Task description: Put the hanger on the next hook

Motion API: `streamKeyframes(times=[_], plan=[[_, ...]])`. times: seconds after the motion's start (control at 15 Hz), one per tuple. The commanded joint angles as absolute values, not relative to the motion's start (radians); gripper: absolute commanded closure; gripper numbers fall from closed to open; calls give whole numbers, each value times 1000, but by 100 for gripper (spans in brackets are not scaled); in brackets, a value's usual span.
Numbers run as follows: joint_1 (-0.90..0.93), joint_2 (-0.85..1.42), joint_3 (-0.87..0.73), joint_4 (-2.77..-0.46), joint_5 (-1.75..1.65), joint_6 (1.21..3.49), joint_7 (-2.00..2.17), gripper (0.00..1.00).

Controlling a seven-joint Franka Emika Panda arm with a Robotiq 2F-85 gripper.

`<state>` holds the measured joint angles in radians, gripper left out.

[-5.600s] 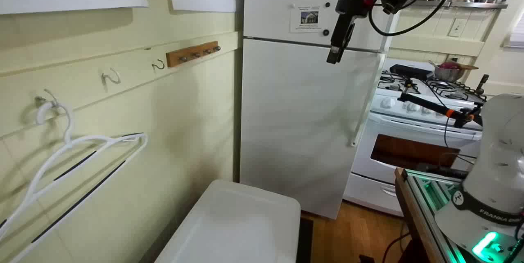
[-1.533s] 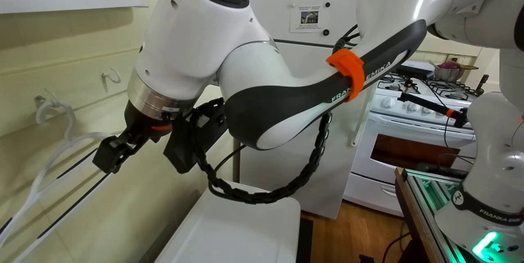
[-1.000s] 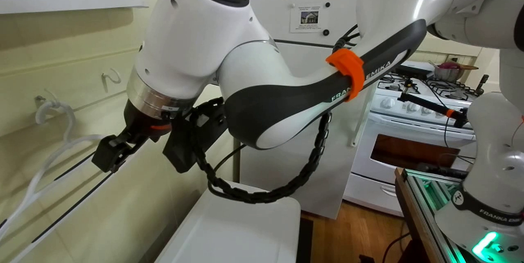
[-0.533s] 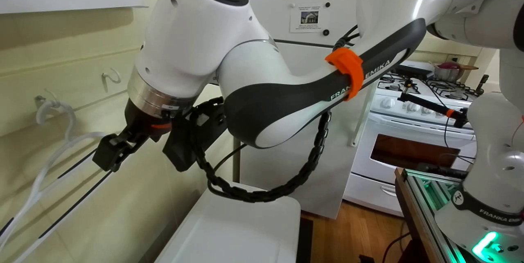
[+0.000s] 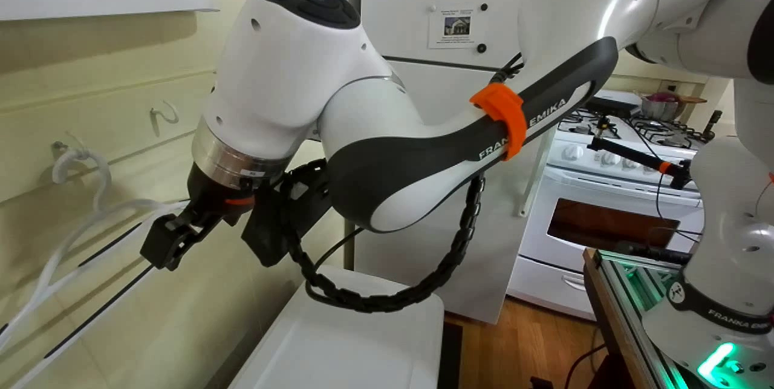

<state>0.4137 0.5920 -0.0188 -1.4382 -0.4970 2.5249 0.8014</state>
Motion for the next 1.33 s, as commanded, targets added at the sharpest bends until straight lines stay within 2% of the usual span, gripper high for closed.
streamKeyframes(times=[0.0, 0.33, 1.27], plan=[[449, 663, -65, -1384, -497, 2579, 821, 0], [498, 753, -106, -1254, -508, 2564, 789, 0], [531, 968, -71, -845, -317, 2442, 649, 0]])
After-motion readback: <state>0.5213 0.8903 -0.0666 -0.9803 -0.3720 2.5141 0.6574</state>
